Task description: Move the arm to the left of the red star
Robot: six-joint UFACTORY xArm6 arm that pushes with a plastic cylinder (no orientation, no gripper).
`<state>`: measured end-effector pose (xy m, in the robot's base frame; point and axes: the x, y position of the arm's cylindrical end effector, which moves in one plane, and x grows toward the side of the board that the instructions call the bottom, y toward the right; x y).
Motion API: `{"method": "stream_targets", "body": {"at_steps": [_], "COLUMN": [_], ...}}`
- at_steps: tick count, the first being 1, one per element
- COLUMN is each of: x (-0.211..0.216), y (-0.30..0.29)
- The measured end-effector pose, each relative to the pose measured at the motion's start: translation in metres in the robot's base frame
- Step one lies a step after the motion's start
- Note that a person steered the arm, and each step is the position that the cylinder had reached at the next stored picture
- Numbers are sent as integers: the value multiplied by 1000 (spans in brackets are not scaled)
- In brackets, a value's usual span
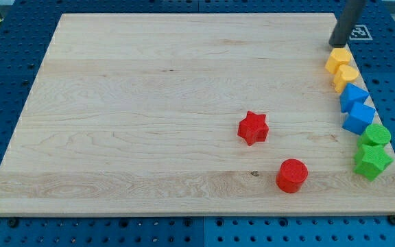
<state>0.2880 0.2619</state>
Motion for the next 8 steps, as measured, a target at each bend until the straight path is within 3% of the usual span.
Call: {"method": "stream_targets", "body": {"at_steps": [4,6,8], "x": [-7,-1,94], "y": [-25,-78,-106]}}
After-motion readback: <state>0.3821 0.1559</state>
